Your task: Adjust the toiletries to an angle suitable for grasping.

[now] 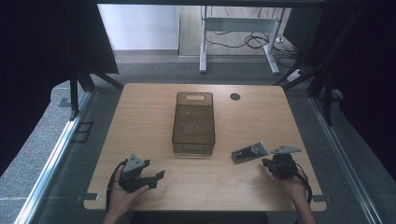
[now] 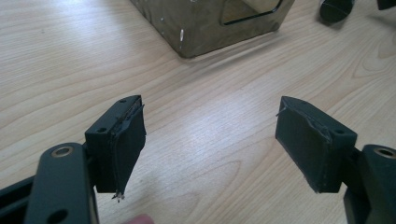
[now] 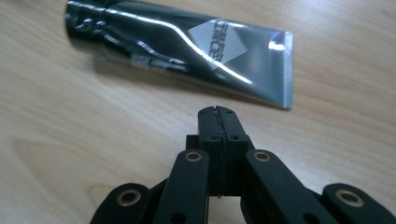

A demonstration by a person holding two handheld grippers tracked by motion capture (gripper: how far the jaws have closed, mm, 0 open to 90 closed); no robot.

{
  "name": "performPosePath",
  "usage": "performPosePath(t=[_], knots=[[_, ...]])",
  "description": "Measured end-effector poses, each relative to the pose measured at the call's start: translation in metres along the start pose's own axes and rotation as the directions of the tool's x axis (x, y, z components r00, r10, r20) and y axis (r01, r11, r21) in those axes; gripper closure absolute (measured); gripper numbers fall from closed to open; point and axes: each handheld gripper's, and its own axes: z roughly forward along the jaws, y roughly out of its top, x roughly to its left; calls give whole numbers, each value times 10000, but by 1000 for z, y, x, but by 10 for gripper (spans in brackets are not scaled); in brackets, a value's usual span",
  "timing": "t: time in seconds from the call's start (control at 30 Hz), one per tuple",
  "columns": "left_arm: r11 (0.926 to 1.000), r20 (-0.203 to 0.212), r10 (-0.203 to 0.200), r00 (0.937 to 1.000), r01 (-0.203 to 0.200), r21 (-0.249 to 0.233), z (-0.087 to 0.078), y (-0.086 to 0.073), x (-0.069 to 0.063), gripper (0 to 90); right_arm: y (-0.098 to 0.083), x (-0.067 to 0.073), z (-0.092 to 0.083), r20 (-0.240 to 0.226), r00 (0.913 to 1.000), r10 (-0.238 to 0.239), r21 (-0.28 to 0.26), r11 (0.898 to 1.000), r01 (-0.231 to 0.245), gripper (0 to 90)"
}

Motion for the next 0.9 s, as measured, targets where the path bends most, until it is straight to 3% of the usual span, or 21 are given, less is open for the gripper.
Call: performPosePath(t=[0.4, 0.9], knots=[[10000, 29, 8, 10000, -8, 29, 0, -1, 2, 248, 13, -14, 19, 392, 9987, 328, 275, 9990, -338, 900], [9998, 15, -99, 10000, 99, 154, 4, -3, 4, 248, 33, -24, 38, 664, 9975, 254, 495, 9984, -287, 900]])
